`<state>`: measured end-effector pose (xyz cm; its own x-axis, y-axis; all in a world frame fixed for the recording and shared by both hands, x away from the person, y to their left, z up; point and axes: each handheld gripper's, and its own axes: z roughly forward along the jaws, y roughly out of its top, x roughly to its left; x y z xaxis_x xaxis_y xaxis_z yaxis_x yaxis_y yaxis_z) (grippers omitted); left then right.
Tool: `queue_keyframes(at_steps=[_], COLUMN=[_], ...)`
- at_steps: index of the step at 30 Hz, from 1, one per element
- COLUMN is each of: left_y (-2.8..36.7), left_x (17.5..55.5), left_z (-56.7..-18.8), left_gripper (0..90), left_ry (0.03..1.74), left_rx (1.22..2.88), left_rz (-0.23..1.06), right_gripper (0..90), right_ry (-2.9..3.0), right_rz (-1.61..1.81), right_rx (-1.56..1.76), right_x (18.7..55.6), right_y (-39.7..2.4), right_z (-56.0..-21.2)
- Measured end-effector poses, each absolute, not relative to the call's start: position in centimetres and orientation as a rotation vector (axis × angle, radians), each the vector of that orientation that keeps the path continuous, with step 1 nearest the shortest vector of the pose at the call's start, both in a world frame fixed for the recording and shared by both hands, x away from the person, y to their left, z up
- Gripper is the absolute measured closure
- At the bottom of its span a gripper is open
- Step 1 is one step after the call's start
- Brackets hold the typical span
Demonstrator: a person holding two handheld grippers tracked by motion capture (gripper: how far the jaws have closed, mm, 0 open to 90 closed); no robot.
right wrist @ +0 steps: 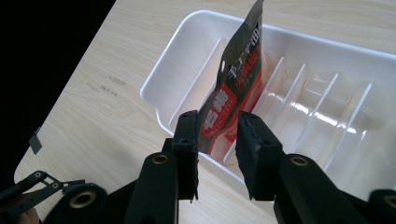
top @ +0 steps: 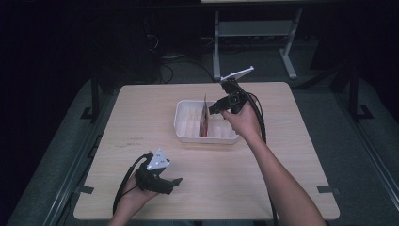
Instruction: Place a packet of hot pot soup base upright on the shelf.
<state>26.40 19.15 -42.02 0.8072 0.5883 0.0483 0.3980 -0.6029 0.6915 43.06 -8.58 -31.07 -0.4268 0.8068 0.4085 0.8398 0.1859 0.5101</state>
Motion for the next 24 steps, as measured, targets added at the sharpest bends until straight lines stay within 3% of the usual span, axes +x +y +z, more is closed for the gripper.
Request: queue_keyframes(at_steps=[24], left_y=[19.1], left_x=[26.4], left_z=[-42.0], left_gripper=[20.5], left_ry=[0.721], left_rx=[2.296], left_rz=[0.362], right_gripper=[67.7], right_ry=[-2.395], right_rz=[-1.069], right_rx=[-1.665], right_x=[41.9], right_y=[-11.1], right_z=[-31.5])
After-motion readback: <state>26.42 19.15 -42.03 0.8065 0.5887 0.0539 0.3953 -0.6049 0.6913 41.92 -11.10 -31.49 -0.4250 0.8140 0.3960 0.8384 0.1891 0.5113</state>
